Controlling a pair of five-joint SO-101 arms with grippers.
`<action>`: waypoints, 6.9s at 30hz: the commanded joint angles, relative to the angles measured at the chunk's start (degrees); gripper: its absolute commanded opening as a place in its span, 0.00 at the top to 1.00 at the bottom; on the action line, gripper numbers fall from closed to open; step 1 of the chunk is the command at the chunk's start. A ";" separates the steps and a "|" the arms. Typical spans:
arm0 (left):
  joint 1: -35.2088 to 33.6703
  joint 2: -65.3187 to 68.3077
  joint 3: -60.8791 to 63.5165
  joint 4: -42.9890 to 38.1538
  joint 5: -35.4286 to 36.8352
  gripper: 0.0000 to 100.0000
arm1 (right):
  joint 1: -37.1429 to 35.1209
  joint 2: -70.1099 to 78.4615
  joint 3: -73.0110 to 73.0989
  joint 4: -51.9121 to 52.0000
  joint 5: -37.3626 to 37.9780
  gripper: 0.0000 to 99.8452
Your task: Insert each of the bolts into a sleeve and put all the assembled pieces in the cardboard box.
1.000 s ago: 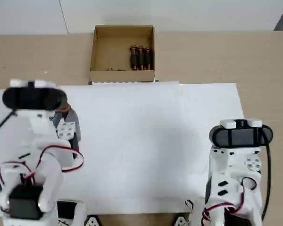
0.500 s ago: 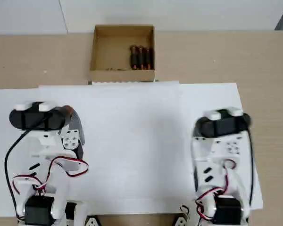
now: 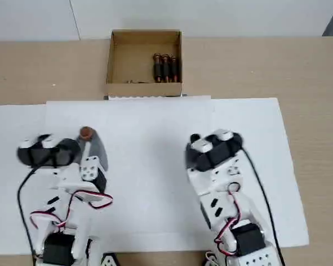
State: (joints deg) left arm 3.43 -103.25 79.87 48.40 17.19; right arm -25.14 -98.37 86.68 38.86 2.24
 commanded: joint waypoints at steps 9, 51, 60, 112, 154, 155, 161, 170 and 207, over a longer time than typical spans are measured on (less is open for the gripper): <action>6.59 -0.88 -0.04 -9.32 11.78 1.00 | -11.65 -0.31 4.40 -6.55 -0.35 1.00; 20.48 -0.62 4.35 -8.97 18.64 1.00 | -18.95 -0.31 0.44 -6.64 5.63 1.00; 29.01 -0.70 6.11 -2.81 13.71 1.00 | -18.95 -0.31 0.00 -6.64 6.86 1.00; 10.99 -0.70 -3.12 5.89 -8.44 0.99 | -11.56 -0.31 1.41 -6.02 6.42 1.00; -7.82 -0.79 15.43 5.71 -15.21 0.99 | 13.05 44.44 -40.53 6.81 -5.19 1.00; -7.82 -0.79 15.43 5.71 -15.21 0.99 | 13.05 47.60 -42.46 5.32 -5.10 1.00; -7.82 -0.79 15.43 5.71 -15.21 0.99 | 10.42 66.42 -54.15 -3.21 -0.62 1.00; -7.82 -0.79 15.43 5.71 -15.21 0.99 | 7.25 92.62 -73.23 -15.43 5.71 1.00; -7.82 -0.79 15.43 5.98 -15.21 0.99 | 1.54 140.44 -121.23 -15.16 8.35 0.86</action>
State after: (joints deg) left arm -4.31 -103.43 95.52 54.37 2.07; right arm -23.56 43.96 -31.74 24.70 9.89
